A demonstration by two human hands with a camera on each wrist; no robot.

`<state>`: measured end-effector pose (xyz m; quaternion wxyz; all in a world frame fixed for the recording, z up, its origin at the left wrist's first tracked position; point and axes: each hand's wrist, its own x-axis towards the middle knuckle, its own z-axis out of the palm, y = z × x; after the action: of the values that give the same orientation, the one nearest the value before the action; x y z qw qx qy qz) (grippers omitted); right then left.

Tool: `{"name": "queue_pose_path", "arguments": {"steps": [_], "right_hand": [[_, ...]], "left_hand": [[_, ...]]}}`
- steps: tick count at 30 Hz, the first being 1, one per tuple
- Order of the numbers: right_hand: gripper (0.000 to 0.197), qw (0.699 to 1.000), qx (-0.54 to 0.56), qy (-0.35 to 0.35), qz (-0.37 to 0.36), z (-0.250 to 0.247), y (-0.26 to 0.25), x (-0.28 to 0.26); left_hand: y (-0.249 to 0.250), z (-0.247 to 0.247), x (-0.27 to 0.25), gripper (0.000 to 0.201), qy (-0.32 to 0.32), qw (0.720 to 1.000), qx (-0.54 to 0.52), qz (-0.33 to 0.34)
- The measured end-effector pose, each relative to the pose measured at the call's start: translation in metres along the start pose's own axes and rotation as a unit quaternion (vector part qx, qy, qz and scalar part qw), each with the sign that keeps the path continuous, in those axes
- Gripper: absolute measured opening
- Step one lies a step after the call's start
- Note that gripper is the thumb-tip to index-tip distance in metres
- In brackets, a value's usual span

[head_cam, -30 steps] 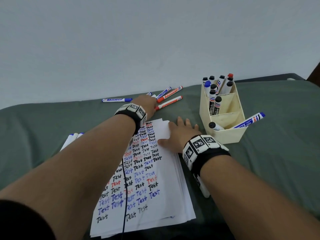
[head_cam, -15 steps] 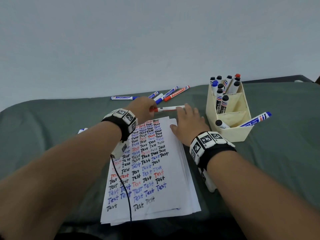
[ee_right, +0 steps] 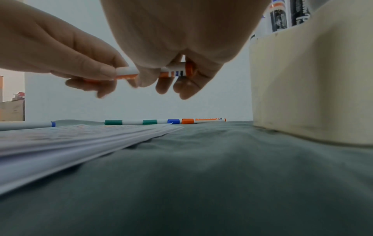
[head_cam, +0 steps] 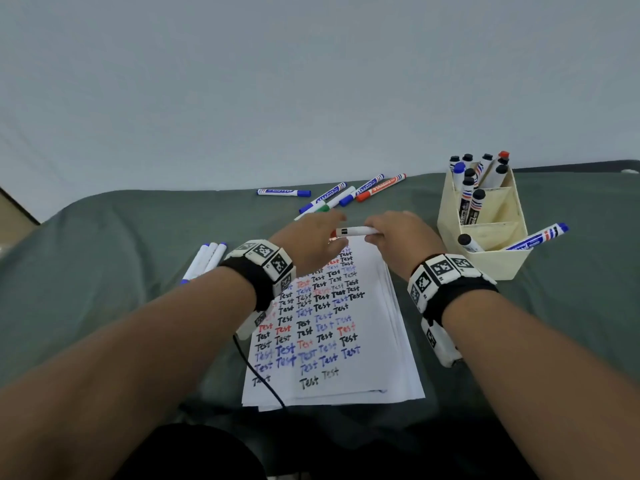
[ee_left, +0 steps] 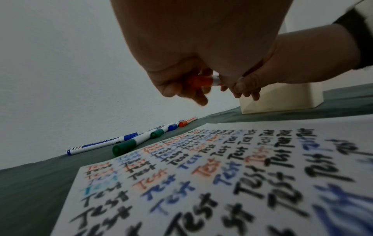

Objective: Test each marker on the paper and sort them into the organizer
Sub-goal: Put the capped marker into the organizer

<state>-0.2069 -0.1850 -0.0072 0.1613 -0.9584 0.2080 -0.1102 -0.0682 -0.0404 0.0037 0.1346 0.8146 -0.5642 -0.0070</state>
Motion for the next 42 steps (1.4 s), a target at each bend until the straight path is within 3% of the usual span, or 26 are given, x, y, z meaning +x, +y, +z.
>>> {"name": "queue_pose_path", "arguments": {"steps": [7,13,16,19,25,28,35,42], "right_hand": [[0.02,0.998,0.002,-0.062,-0.032,-0.004,-0.008,0.0],[0.024,0.995,0.014,-0.092,-0.035,-0.01,-0.017,-0.003],[0.024,0.994,0.001,-0.105,-0.042,-0.013,-0.021,-0.006],[0.022,0.992,-0.018,-0.122,-0.026,-0.015,-0.021,-0.003],[0.015,0.997,-0.007,-0.076,-0.025,-0.002,-0.009,0.001],[0.014,0.997,-0.012,-0.063,-0.03,0.002,-0.006,0.003],[0.014,0.998,-0.009,-0.047,-0.043,0.007,-0.002,0.003],[0.018,0.998,-0.004,-0.046,-0.045,0.006,0.0,0.001]], "left_hand": [[0.002,0.002,-0.009,0.021,-0.066,0.994,0.082,-0.031],[-0.009,-0.003,-0.012,0.021,-0.079,0.992,0.062,-0.069],[-0.02,-0.001,-0.017,0.035,-0.086,0.992,0.052,-0.078],[-0.034,0.001,-0.029,0.054,-0.053,0.991,0.03,-0.12],[-0.08,-0.008,-0.054,0.007,0.001,0.976,0.014,-0.218],[-0.103,-0.014,-0.069,0.014,0.014,0.965,0.064,-0.253],[-0.128,-0.027,-0.082,0.015,-0.074,0.96,0.129,-0.237],[-0.124,-0.02,-0.079,0.039,-0.076,0.96,0.098,-0.249]]}}
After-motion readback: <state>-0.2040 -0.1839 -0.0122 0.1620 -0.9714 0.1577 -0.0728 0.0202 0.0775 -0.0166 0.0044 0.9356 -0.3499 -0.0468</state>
